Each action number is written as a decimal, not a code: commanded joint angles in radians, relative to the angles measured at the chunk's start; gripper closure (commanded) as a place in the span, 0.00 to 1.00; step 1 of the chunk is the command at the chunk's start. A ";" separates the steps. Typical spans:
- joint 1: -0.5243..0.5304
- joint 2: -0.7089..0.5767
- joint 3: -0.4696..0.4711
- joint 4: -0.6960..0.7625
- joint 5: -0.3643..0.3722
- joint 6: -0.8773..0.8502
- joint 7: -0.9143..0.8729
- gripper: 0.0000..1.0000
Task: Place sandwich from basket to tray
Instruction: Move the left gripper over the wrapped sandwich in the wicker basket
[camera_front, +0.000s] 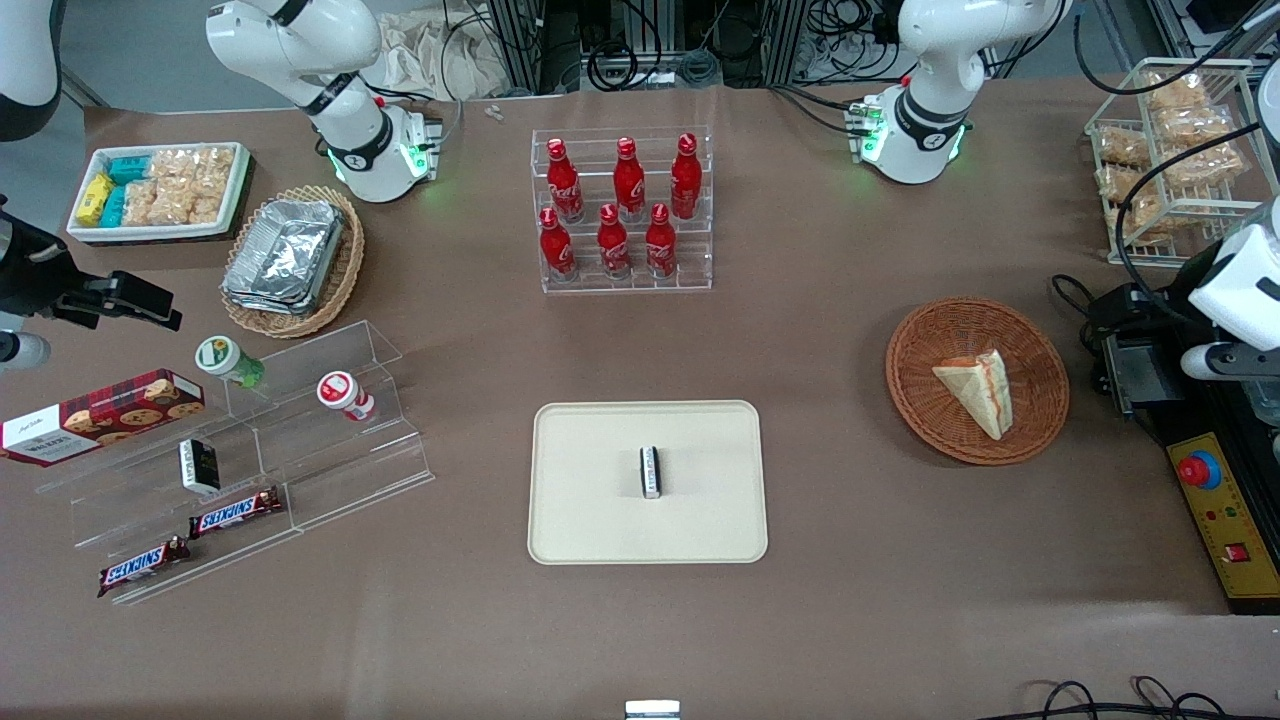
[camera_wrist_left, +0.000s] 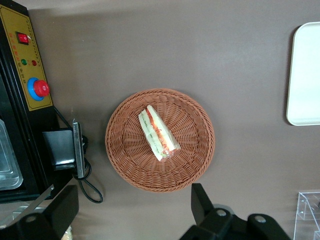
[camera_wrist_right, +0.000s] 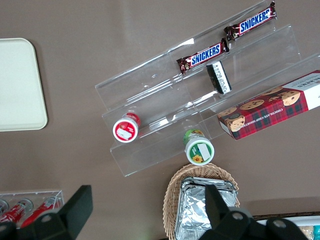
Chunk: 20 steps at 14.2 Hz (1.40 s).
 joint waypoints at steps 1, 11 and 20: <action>0.016 0.018 -0.004 0.031 0.007 -0.034 0.022 0.00; 0.011 -0.018 -0.006 -0.182 0.015 0.079 -0.324 0.00; 0.014 -0.096 -0.003 -0.669 0.029 0.601 -0.711 0.00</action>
